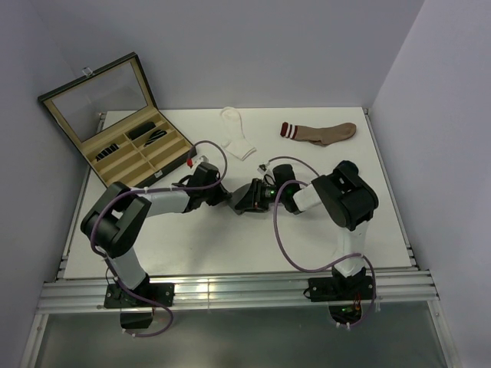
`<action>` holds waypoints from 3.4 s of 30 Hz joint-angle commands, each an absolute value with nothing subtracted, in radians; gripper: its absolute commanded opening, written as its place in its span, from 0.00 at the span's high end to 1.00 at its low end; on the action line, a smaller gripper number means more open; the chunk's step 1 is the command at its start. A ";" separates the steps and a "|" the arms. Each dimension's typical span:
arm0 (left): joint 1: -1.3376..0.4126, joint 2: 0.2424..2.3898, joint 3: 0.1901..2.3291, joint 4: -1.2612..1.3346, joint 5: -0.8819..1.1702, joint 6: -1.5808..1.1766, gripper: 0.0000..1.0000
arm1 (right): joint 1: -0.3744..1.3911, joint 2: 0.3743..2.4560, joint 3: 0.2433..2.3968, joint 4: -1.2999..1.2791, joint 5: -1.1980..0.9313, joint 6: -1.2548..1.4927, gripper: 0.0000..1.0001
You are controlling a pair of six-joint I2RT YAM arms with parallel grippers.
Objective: Roll the socks
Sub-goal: Roll the sock at the center of the board.
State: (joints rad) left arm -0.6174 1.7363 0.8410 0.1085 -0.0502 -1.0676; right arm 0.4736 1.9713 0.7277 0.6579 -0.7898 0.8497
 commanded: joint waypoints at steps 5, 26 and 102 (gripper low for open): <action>-0.635 1.741 0.890 0.014 -0.101 -0.999 1.00 | 0.483 1.804 0.752 0.355 -0.615 0.652 0.54; -0.649 1.686 0.879 -0.020 -0.147 -0.936 1.00 | 0.476 1.874 1.041 0.022 -0.227 0.450 0.62; -0.614 1.591 0.825 0.055 -0.078 -1.077 0.21 | 0.484 1.865 0.701 0.584 -0.792 0.728 1.00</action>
